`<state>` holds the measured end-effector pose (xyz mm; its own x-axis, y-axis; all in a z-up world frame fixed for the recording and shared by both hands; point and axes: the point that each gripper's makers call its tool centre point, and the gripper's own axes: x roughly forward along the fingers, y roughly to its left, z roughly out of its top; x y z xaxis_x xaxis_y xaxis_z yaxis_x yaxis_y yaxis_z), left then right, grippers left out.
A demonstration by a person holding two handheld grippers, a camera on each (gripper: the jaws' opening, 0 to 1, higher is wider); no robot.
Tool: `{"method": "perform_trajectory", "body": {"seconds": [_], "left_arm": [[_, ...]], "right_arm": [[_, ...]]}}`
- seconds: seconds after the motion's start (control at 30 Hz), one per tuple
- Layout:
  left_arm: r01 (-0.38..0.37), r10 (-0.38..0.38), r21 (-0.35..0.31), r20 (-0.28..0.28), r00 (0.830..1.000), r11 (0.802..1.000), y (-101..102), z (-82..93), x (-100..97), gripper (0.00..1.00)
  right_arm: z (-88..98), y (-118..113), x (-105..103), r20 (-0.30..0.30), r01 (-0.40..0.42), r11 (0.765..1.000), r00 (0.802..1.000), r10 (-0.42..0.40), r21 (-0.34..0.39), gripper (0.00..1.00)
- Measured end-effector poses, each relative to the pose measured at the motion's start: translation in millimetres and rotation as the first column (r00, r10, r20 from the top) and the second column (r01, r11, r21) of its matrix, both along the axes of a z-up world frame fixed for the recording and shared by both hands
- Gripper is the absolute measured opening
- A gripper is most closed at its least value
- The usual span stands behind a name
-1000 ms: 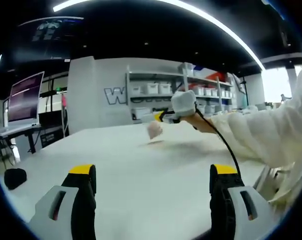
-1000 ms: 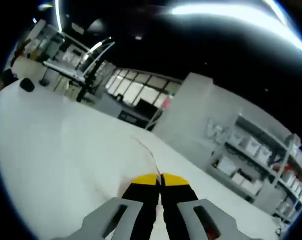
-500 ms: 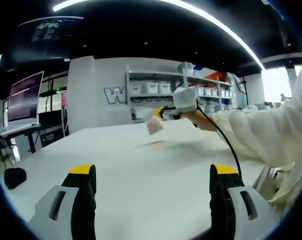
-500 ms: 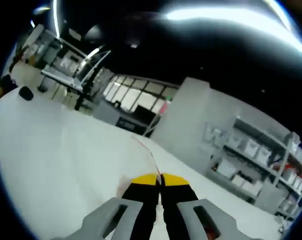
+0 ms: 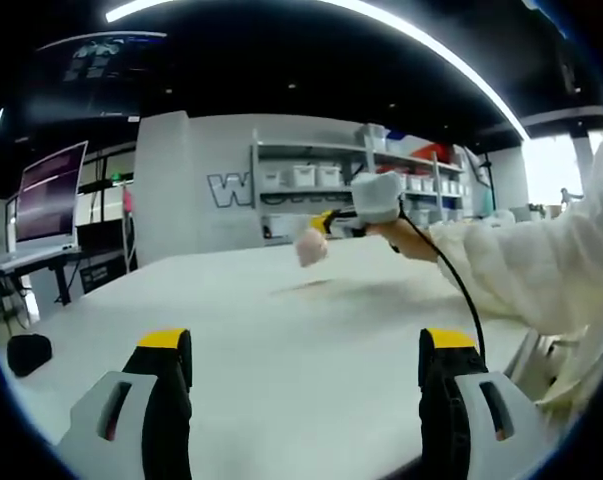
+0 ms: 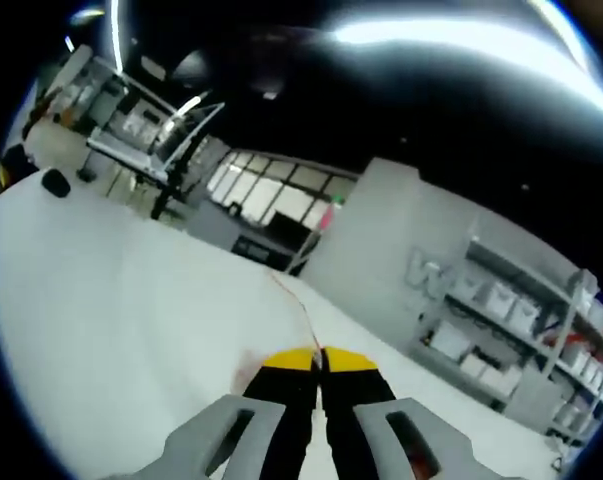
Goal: Open the resealable bag by pulling the two sides of the seal apart until the entire bag opening is separated and visibly accessible.
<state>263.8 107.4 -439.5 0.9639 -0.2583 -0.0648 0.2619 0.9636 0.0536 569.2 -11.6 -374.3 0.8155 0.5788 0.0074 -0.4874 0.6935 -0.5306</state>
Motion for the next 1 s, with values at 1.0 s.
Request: {"method": "perform_trajectory", "body": {"seconds": [1.0], "left_arm": [[0.013,-0.013,0.005,-0.010,1.000,1.000,-5,-4.0,1.4,0.93]], "right_arm": [[9.5,-20,-17,0.006,-0.014,0.996,1.000,0.014,0.088,0.00]]}}
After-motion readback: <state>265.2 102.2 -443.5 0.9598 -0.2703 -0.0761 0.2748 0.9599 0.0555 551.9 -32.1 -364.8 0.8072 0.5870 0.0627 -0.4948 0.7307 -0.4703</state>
